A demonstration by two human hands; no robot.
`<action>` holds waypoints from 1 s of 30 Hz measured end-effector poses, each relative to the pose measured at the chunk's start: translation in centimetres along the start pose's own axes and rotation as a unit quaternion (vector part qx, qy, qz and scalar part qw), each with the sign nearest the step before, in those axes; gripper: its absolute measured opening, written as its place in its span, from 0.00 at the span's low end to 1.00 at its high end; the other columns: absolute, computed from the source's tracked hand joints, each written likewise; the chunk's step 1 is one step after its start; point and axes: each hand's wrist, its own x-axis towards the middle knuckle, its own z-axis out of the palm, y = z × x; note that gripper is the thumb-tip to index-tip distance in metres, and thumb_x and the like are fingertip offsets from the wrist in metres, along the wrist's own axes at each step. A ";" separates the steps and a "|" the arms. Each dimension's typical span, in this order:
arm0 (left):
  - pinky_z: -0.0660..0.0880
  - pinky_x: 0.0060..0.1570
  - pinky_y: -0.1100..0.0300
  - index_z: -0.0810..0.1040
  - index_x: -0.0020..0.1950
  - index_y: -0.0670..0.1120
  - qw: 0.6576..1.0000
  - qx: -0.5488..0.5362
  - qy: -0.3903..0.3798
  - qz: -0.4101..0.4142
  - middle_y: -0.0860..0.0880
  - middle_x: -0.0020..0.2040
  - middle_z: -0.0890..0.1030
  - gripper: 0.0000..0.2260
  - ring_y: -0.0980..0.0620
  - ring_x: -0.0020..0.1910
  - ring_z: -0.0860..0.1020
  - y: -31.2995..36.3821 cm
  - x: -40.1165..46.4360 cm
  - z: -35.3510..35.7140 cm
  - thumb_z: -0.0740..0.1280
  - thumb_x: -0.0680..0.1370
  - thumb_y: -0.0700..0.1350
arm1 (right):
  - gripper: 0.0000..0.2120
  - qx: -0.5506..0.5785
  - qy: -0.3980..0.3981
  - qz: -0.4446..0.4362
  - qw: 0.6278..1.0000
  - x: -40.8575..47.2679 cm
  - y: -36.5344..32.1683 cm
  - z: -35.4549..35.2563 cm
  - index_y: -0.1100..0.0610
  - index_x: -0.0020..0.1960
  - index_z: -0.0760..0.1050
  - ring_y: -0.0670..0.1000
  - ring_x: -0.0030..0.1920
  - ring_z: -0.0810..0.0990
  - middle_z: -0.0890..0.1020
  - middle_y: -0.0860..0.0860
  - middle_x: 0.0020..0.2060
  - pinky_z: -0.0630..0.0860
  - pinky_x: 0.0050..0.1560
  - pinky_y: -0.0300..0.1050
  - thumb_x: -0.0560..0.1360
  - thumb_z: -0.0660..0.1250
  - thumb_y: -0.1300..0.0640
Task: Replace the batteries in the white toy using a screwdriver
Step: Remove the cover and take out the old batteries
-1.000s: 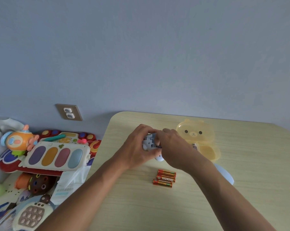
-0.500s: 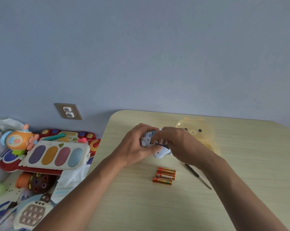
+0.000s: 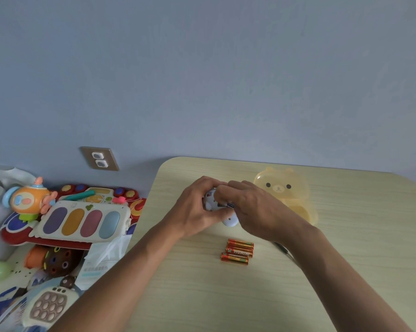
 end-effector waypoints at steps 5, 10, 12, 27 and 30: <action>0.75 0.46 0.67 0.80 0.58 0.54 1.000 0.013 0.005 0.008 0.54 0.53 0.80 0.20 0.57 0.52 0.80 0.1 0.0 0.0 0.74 0.68 0.58 | 0.03 0.081 0.056 0.080 0.992 -0.1 -0.4 -0.3 0.52 0.46 0.73 0.48 0.40 0.76 0.79 0.46 0.37 0.74 0.39 0.43 0.75 0.67 0.58; 0.79 0.49 0.63 0.79 0.63 0.52 1.000 -0.001 0.004 0.007 0.54 0.55 0.81 0.25 0.56 0.54 0.81 -0.1 -0.1 0.0 0.75 0.68 0.59 | 0.06 0.166 0.111 0.150 0.968 -0.8 0.2 -1.0 0.54 0.46 0.78 0.43 0.41 0.82 0.83 0.44 0.38 0.80 0.43 0.41 0.73 0.73 0.61; 0.80 0.50 0.61 0.79 0.64 0.52 1.000 -0.003 0.003 0.011 0.54 0.56 0.81 0.26 0.56 0.54 0.81 -0.2 -0.1 0.0 0.76 0.68 0.58 | 0.06 0.196 0.169 0.198 0.945 -1.3 0.4 -1.7 0.54 0.45 0.79 0.42 0.42 0.84 0.85 0.44 0.38 0.80 0.44 0.37 0.72 0.74 0.62; 0.76 0.51 0.67 0.80 0.65 0.52 1.000 -0.003 0.008 0.015 0.55 0.58 0.80 0.28 0.57 0.57 0.80 -0.3 -0.1 0.1 0.74 0.67 0.59 | 0.06 0.110 0.125 0.371 0.914 -3.9 2.9 -1.5 0.52 0.40 0.79 0.44 0.40 0.82 0.83 0.43 0.36 0.81 0.41 0.46 0.70 0.76 0.55; 0.74 0.50 0.71 0.80 0.65 0.51 1.000 -0.003 0.007 0.018 0.55 0.58 0.80 0.28 0.58 0.56 0.80 -0.4 -0.1 0.1 0.74 0.67 0.59 | 0.05 0.050 0.107 0.350 0.929 -4.1 2.9 -0.7 0.52 0.41 0.78 0.50 0.41 0.81 0.83 0.44 0.35 0.80 0.41 0.50 0.70 0.74 0.54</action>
